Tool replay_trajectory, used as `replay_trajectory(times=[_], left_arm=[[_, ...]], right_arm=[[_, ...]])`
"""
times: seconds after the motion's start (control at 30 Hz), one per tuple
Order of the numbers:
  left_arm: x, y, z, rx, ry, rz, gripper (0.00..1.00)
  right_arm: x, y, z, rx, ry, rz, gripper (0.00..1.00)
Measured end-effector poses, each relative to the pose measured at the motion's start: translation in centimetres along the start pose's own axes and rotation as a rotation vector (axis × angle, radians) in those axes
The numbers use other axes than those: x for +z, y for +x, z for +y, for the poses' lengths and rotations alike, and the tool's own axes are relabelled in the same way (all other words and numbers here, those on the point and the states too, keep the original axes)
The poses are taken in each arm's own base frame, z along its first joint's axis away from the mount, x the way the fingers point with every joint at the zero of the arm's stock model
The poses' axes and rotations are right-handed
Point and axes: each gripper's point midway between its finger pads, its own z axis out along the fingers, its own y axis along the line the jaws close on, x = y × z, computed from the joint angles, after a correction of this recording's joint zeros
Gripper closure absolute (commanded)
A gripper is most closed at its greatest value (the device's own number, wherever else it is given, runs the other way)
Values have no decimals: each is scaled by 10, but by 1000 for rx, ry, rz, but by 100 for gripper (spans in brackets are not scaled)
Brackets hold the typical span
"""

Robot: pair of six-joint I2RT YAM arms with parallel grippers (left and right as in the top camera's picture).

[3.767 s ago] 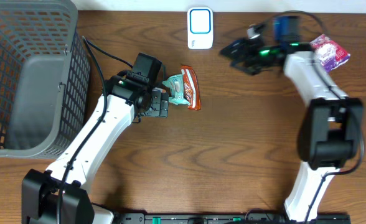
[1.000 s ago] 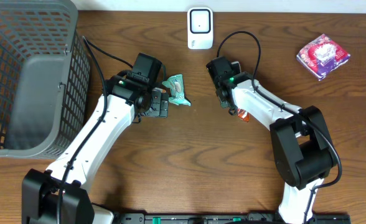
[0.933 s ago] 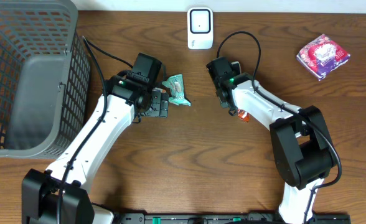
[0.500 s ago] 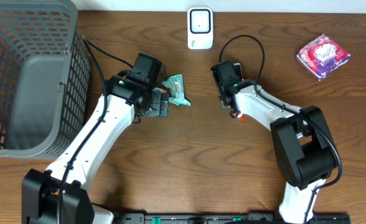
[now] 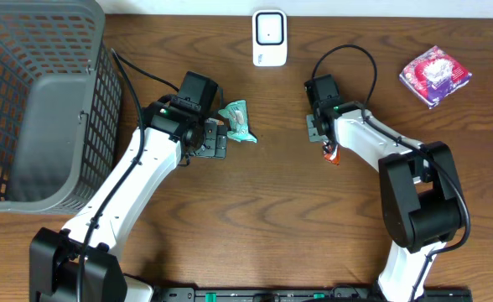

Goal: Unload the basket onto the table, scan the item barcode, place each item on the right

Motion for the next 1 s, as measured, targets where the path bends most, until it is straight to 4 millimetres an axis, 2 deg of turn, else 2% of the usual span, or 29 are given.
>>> replay_trajectory(times=[0.03,0.2,0.3,0.4,0.47,0.5,0.6,0.77,0.9,1.0], left_arm=[[0,0,0,0,0,0,2],[0,0,0,0,0,0,2],[0,0,0,0,0,0,2],[0,0,0,0,0,0,2],[0,0,0,0,0,0,2],[0,0,0,0,0,0,2],[0,0,0,0,0,0,2],[0,0,0,0,0,0,2],[0,0,0,0,0,0,2],[0,0,0,0,0,0,2]], right_arm=[[0,0,1,-2,-7,1,98],[-3,0,6,6,-47,19,99],[-9,-2,14,36,-143,50,99],[-20,-18,23,97,-318,63,99],[-33,-40,23,153,-461,35,99],[-40,-52,21,189,-545,16,99],[-54,-64,12,265,-714,6,99],[-67,-62,0,385,-957,17,99],[-68,-48,11,445,-1106,37,99],[-61,-32,19,492,-1151,69,98]])
